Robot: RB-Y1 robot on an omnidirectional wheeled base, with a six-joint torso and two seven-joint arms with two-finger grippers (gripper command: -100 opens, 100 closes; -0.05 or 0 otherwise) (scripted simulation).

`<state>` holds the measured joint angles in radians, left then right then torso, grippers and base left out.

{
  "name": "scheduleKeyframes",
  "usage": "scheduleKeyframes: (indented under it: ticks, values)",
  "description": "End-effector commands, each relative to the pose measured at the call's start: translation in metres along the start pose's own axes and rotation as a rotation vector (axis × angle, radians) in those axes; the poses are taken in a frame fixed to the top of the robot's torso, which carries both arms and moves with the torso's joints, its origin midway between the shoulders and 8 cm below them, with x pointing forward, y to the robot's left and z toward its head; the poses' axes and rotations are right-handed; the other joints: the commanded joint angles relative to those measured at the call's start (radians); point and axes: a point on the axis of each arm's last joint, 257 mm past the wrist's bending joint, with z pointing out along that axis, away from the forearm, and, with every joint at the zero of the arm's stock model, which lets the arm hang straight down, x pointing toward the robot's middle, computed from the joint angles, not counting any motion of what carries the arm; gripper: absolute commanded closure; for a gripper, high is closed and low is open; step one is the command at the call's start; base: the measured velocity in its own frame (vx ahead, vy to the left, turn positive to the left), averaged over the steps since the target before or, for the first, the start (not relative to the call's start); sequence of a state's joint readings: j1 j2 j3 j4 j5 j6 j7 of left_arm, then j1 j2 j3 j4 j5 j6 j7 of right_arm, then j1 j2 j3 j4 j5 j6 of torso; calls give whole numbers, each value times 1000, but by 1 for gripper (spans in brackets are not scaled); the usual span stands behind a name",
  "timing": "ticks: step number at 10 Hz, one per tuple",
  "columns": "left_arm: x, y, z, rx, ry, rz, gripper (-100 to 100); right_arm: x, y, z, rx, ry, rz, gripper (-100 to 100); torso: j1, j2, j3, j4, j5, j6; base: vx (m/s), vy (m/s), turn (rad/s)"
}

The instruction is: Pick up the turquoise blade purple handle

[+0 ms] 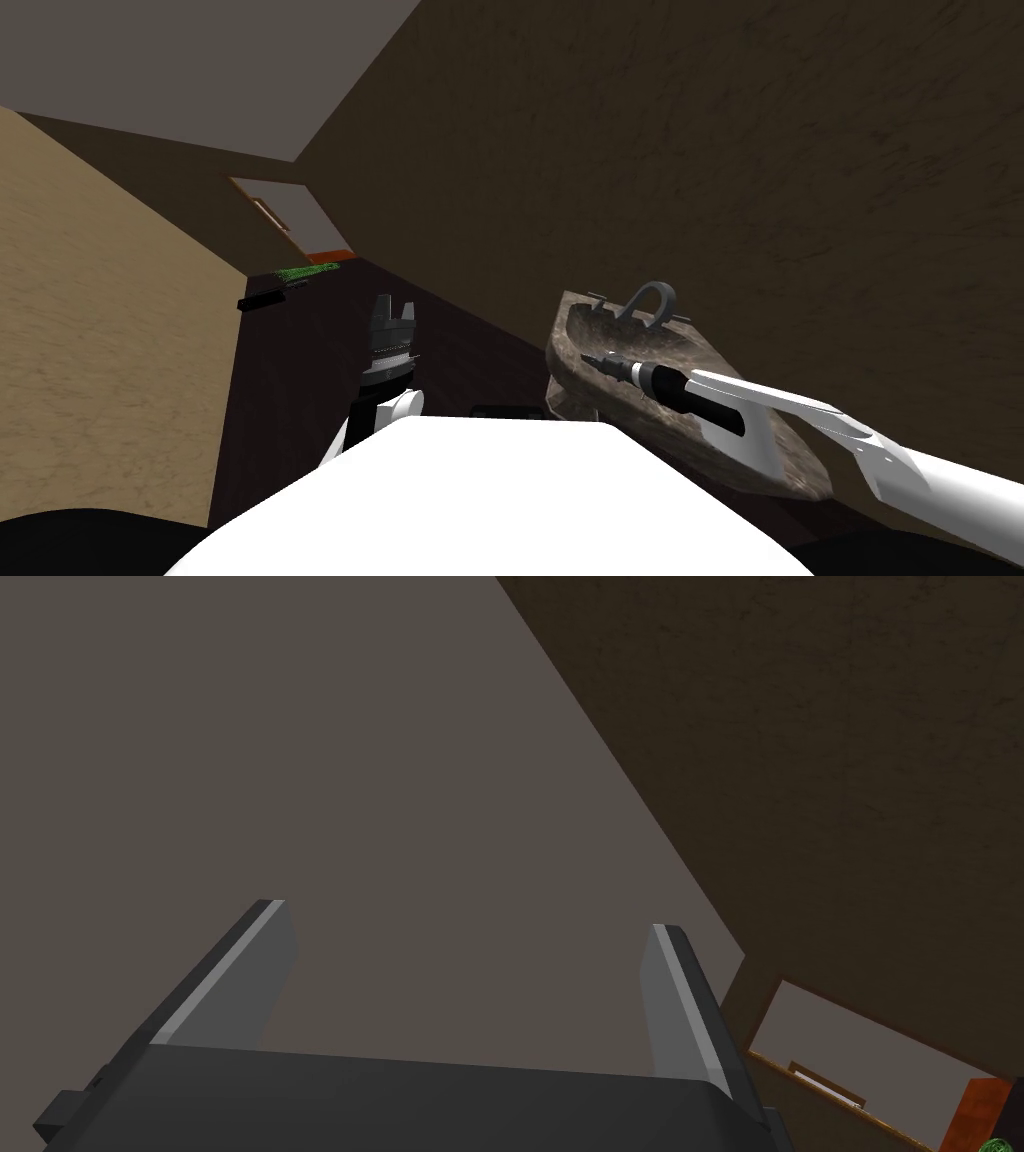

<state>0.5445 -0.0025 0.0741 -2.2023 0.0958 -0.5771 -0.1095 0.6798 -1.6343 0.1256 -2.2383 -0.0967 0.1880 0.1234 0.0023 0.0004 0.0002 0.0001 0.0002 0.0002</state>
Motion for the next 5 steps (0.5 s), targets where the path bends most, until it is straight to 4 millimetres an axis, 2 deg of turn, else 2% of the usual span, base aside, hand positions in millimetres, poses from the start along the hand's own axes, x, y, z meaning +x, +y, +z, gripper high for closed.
scheduleKeyframes:
  ticks: [1,2,5]
  values:
    - [0,0,0,0,0,0,0,5,-5,-3,21,29,-47,-100,0,0,0,0,0,0,-8,29,-4]
    - [0,0,0,0,0,0,0,11,-17,-4,55,60,-96,-100,0,0,0,0,0,0,-14,36,-13]
    - [0,0,0,0,0,0,0,15,-32,-8,91,103,-172,-100,0,0,0,0,0,0,-14,34,-9]
